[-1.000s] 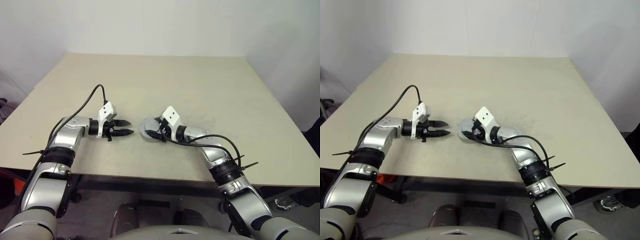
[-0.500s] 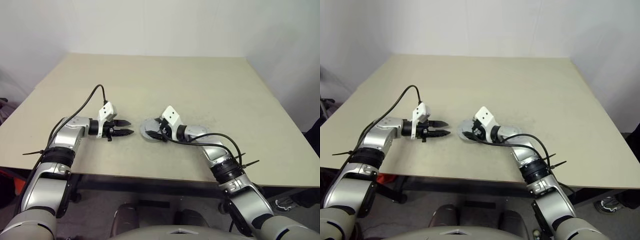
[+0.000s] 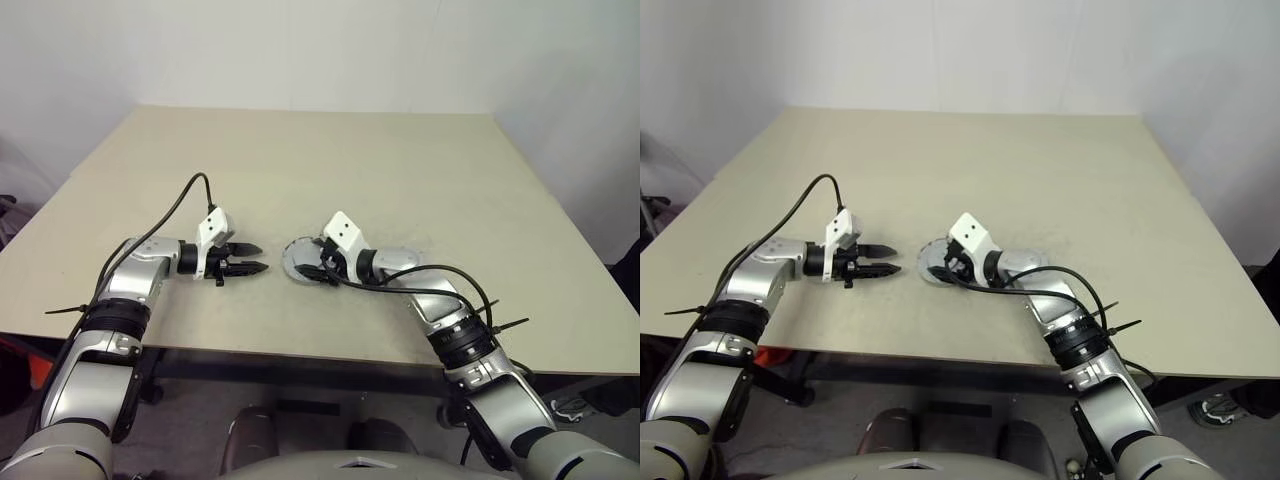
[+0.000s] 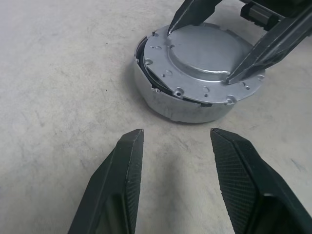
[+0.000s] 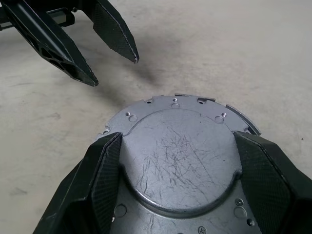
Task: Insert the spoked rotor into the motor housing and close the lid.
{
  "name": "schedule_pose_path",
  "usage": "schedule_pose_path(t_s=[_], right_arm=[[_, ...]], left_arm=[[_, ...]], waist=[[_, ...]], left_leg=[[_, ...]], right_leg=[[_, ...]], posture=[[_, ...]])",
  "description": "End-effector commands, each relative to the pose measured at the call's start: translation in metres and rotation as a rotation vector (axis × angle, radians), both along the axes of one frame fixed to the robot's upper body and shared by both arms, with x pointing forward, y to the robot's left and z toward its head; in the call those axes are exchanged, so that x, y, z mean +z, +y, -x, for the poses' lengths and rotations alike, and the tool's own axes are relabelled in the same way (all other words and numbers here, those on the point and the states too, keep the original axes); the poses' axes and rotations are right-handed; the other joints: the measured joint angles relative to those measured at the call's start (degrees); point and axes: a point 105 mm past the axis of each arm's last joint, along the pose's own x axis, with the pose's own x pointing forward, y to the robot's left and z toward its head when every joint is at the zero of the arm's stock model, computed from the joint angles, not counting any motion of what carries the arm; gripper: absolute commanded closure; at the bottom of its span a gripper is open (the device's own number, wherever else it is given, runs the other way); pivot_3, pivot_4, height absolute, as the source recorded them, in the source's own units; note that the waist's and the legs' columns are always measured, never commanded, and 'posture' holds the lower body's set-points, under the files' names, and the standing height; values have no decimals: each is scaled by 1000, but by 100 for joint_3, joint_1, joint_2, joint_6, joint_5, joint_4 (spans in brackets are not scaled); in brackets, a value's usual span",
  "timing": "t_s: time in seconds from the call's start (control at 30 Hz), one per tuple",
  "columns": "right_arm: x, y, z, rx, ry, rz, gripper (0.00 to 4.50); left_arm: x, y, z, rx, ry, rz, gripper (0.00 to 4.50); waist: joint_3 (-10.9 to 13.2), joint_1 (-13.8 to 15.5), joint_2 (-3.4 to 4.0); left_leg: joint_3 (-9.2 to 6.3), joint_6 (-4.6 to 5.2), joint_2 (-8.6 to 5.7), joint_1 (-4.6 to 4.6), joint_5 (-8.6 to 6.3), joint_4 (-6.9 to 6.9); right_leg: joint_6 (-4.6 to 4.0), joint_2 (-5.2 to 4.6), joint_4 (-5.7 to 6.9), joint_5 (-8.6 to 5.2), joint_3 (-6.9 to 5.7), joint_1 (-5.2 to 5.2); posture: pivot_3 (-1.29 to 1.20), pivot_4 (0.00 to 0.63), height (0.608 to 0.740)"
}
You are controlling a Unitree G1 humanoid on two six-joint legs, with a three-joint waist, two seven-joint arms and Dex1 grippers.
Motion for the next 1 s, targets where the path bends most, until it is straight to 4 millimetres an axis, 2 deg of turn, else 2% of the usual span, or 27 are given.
schedule_pose_path(t_s=[0.03, 0.47, 0.7, 1.0], right_arm=[[23, 6, -5, -1, -77, -34, 1395], [26, 5, -12, -50, -95, -43, 1395], [16, 3, -9, -51, -86, -14, 1395], [14, 2, -12, -81, -65, -22, 1395]], left_arm=[[15, -3, -5, -9, -52, 17, 2198], [10, 0, -4, 1, -46, 12, 2198], [10, 0, -2, 1, -48, 13, 2198], [9, -2, 0, 0, -44, 12, 2198]], waist=[[0, -3, 0], [0, -5, 0], [0, -5, 0], [0, -7, 0]], left_leg=[[0, 0, 0, 0, 0, 0], [0, 0, 0, -1, 0, -1], [0, 0, 0, -1, 0, -1], [0, 0, 0, 0, 0, 0]], right_leg=[[0, 0, 0, 0, 0, -1], [0, 0, 0, 0, 0, -3], [0, 0, 0, 0, 0, -3], [0, 0, 1, 0, 0, -3]], posture=[[0, 0, 740], [0, 0, 740], [0, 0, 740], [0, 0, 740]])
